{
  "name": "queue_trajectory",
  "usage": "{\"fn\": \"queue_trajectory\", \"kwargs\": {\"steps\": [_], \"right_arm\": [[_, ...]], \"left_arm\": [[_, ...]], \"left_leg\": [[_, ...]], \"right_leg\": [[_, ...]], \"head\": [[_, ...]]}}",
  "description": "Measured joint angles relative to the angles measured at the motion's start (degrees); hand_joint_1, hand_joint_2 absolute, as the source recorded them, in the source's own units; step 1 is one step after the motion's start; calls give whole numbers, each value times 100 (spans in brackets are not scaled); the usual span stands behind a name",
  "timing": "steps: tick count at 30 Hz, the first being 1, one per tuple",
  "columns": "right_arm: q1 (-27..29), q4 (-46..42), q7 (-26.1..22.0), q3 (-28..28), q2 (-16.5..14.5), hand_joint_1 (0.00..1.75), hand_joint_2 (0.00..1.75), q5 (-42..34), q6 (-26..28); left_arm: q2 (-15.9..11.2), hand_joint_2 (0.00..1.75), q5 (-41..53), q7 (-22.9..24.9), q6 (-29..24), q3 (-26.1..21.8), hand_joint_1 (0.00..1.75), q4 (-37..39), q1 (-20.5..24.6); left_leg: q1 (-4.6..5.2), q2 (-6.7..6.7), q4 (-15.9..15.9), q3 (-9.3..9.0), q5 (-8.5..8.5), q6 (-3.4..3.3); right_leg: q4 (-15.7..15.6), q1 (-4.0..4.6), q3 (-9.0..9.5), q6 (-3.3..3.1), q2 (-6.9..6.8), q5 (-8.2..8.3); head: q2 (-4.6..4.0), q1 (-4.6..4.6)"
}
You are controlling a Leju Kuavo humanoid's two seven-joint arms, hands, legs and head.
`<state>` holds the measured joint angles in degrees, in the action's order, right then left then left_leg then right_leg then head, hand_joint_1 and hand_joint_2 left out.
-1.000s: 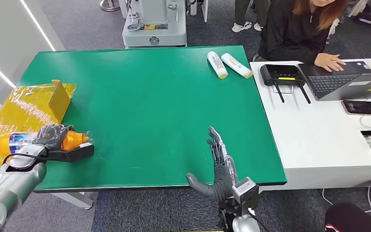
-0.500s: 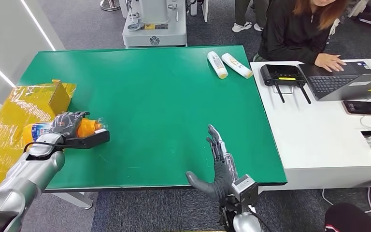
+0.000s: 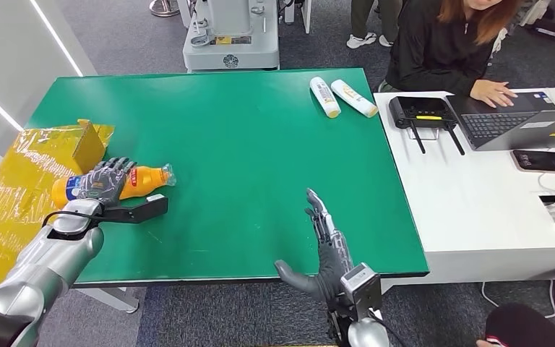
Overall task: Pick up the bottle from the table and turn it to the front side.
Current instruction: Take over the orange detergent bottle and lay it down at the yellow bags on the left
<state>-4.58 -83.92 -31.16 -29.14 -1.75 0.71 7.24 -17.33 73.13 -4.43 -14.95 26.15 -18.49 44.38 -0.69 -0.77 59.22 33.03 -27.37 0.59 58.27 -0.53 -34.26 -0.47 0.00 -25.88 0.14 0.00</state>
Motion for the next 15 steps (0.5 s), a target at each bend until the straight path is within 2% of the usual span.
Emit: {"fn": "queue_trajectory", "kwargs": {"steps": [8, 15], "right_arm": [[100, -70, 227, 1, -15, 0, 175, 252, -130], [129, -101, 272, 2, -17, 0, 175, 278, -264]], "left_arm": [[133, 175, -130, -172, -240, -74, 0, 0, -54], [300, 175, -387, -538, -494, -333, 0, -15, -127]], "left_leg": [[0, 1, 0, 2, 0, 0], [1, 2, 1, 1, 0, -1]], "right_leg": [[0, 0, 0, 0, -2, 0], [0, 0, 1, 0, -3, 0]], "head": [[0, 0], [-1, 0]]}}
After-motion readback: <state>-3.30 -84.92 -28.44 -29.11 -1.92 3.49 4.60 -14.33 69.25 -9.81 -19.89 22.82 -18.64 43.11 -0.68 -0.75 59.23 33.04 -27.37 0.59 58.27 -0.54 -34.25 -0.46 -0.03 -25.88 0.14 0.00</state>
